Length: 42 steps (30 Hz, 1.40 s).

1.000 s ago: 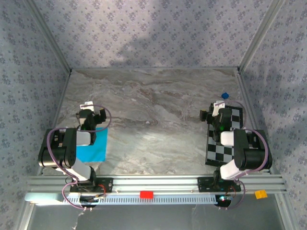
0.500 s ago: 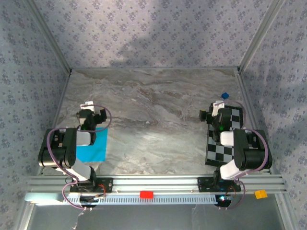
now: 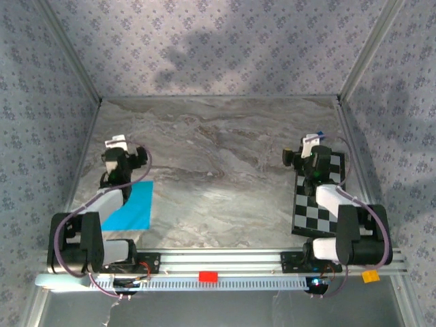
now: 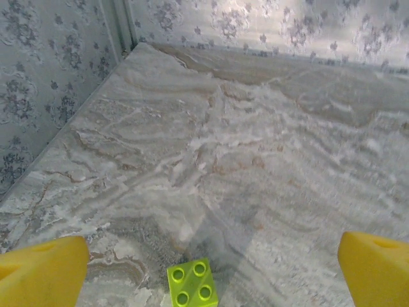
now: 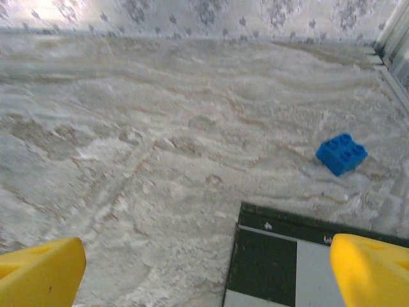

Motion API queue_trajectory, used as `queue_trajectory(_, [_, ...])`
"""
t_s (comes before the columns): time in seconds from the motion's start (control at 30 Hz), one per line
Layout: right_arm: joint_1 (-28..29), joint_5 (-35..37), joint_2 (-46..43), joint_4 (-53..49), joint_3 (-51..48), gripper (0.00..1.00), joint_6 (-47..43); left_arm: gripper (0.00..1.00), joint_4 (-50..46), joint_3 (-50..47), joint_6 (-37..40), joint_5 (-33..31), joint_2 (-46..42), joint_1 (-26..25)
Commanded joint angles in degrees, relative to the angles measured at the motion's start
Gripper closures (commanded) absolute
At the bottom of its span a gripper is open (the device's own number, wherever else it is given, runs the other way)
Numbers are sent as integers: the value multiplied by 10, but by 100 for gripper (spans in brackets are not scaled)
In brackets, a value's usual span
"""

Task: Fold a paper plane with a square sheet of paper (pick it up from the middle)
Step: Move the square sheet of paper to the center of the table.

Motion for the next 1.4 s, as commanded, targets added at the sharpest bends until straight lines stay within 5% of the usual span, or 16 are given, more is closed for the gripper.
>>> queue_trajectory(0.0, [6, -51, -46, -168, 60, 0, 54, 0, -213, 60, -101, -22, -29, -1])
queue_trajectory(0.07, [7, -70, -57, -235, 90, 0, 102, 0, -312, 97, -191, -44, -33, 1])
queue_trajectory(0.2, [2, -91, -51, -371, 155, 1, 224, 0, -416, 107, -212, 51, -47, 7])
queue_trajectory(0.4, [29, -235, -76, -341, 118, 0, 309, 0, -476, 38, -284, 142, -97, 9])
queue_trajectory(0.8, [183, -155, -45, -348, 116, 0, 358, 0, -507, -19, -298, 134, -114, 9])
queue_trajectory(1.23, [242, -133, -16, -339, 116, 0, 379, 0, -474, -30, -312, 227, -45, 0])
queue_trajectory(1.37, [248, -122, -19, -341, 114, 0, 395, 0, -464, -30, -341, 235, -43, -48])
